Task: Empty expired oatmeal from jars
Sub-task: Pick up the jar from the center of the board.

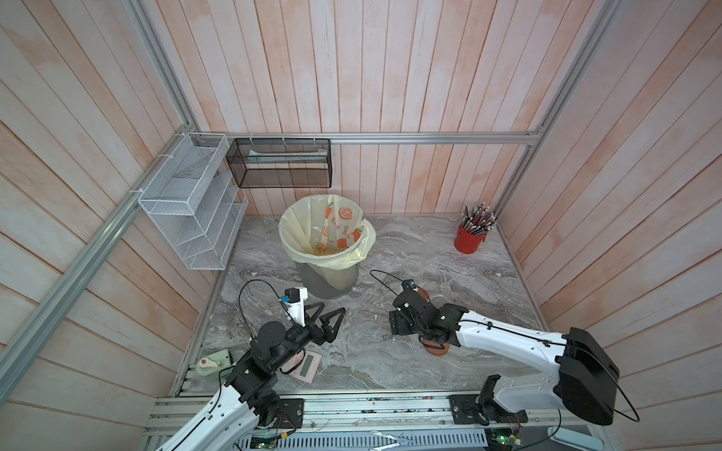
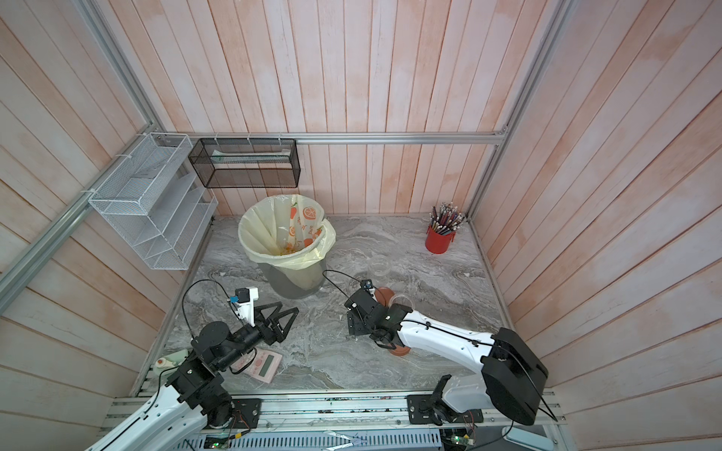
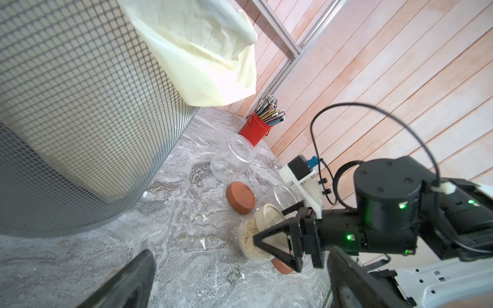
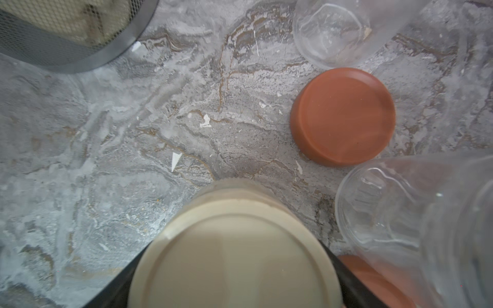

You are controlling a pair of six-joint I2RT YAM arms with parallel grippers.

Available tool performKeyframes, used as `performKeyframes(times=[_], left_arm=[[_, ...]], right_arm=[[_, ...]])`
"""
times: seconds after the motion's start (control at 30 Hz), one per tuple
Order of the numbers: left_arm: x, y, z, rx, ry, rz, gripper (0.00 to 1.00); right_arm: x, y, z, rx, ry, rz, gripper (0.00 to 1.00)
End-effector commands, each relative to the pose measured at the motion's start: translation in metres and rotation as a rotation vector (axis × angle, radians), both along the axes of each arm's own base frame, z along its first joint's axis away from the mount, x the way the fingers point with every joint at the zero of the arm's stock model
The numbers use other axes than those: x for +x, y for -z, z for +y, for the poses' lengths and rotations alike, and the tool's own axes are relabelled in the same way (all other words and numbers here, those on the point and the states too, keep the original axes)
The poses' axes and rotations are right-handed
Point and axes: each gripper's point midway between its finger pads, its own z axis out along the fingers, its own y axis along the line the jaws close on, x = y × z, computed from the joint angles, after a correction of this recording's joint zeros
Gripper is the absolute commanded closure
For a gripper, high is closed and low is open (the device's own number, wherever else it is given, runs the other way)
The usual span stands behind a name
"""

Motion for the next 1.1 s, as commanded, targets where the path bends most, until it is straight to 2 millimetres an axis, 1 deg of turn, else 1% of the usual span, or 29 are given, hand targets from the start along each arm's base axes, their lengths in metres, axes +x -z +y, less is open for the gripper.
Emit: performKeyframes(times=[0.0, 0.07, 0.2, 0.37, 0.43, 0.6, 0.77, 1.07], left_arm=[[-0.002, -0.015, -0.012, 0.01, 0.066, -0.083, 0.0], [-0.002, -0.021, -0.017, 0.013, 0.089, -0.123, 0.0], [-0.002, -0.026, -0.027, 0.054, 0.105, -0.191, 0.0], [-0.005, -0.028, -0.046, 0.125, 0.164, -0.266, 0.0], [-0.005, -0.031, -0.05, 0.132, 0.177, -0.296, 0.0], [-0.007, -0.036, -0.057, 0.168, 0.192, -0.365, 0.0], [-0.004, -0.032, -0.062, 0.216, 0.2, -0.4, 0.0], [-0.007, -0.021, -0.073, 0.261, 0.264, -0.453, 0.0]], right_arm=[[0.005, -0.036, 0.006, 0.091, -0.008, -0.03, 0.47], [0.005, -0.048, 0.007, 0.136, -0.017, -0.027, 0.47], [0.006, -0.066, 0.005, 0.195, -0.023, 0.004, 0.48], [0.012, -0.091, 0.001, 0.241, -0.029, 0.022, 0.49], [0.015, -0.098, -0.001, 0.251, -0.031, 0.034, 0.49], [0.02, -0.11, -0.001, 0.273, -0.052, 0.058, 0.49], [0.021, -0.121, 0.002, 0.282, -0.078, 0.076, 0.49], [0.025, -0.136, 0.013, 0.325, -0.101, 0.099, 0.5]])
